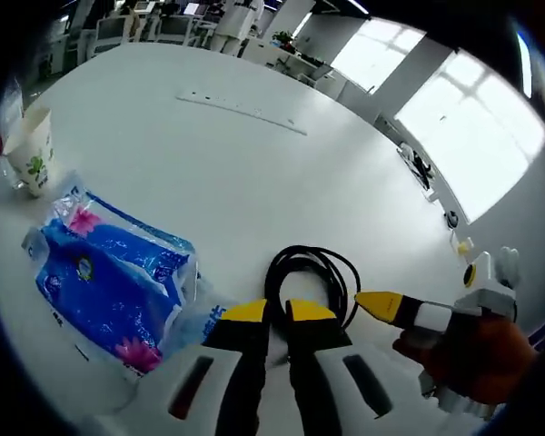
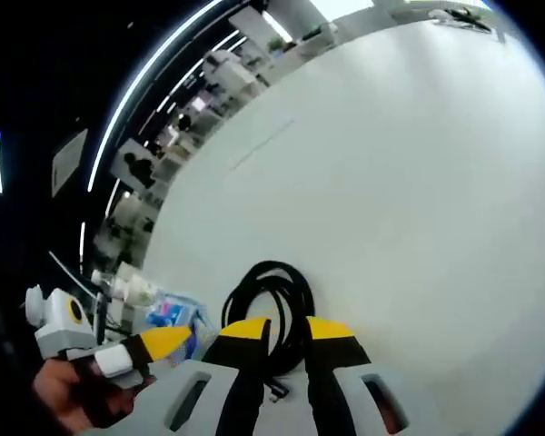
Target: Arrange the tabletop items into an orderly group along one side of the table until the central work area is clear of visible clutter.
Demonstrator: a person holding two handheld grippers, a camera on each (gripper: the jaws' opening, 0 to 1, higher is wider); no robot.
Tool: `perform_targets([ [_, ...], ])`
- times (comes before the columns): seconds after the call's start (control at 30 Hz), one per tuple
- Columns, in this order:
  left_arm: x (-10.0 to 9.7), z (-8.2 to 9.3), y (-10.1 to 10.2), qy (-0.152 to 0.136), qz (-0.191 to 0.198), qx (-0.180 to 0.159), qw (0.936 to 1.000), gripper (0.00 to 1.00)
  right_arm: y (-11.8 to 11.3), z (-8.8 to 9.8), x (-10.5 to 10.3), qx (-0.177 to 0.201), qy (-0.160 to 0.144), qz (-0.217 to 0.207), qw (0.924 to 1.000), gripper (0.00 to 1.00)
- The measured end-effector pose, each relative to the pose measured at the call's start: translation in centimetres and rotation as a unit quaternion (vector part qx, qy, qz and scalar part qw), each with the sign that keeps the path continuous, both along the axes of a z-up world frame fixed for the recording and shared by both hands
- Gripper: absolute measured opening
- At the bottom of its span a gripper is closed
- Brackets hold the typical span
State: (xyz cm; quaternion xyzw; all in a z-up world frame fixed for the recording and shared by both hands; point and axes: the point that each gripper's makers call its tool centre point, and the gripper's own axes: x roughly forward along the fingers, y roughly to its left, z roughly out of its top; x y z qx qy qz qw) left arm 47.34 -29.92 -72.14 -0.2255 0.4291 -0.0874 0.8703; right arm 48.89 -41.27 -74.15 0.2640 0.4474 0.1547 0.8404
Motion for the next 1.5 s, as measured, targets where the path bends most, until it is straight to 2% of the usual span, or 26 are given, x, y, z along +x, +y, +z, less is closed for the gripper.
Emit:
perform_targets([
  [0.27,-1.2,0.3,1.4,-0.007,0.002,0.01,0.9999,0.03,-0.1,0.1,-1.2,-0.024,-0.004,-0.002,0.9997,0.12],
  [0.67,-2.1,0.9,3.4,-0.014,0.015,0.007,0.9998,0.03,0.5,0.6,-2.5,-0.023,-0.004,-0.004,0.9997,0.11],
  [0.93,-3.0,0.9,4.5,-0.017,0.022,0.007,0.9996,0.03,2.1,0.8,-3.6,-0.022,-0.003,0.003,0.9998,0.11],
  [1.2,-3.7,1.0,5.7,-0.018,0.026,0.01,0.9995,0.03,3.4,1.0,-4.7,-0.011,-0.005,0.002,0.9999,0.11],
  [1.33,-4.1,1.0,6.1,-0.025,0.017,0.015,0.9994,0.03,4.3,1.3,-5.1,0.011,-0.008,0.007,0.9999,0.1],
  [1.4,-4.6,0.9,6.3,-0.028,0.006,0.021,0.9994,0.03,4.6,1.5,-5.4,0.01,-0.013,0.014,0.9998,0.1],
  [1.5,-5.4,0.5,7.1,-0.023,0.009,0.023,0.9994,0.03,4.9,1.7,-5.8,0.01,-0.016,0.022,0.9996,0.1],
])
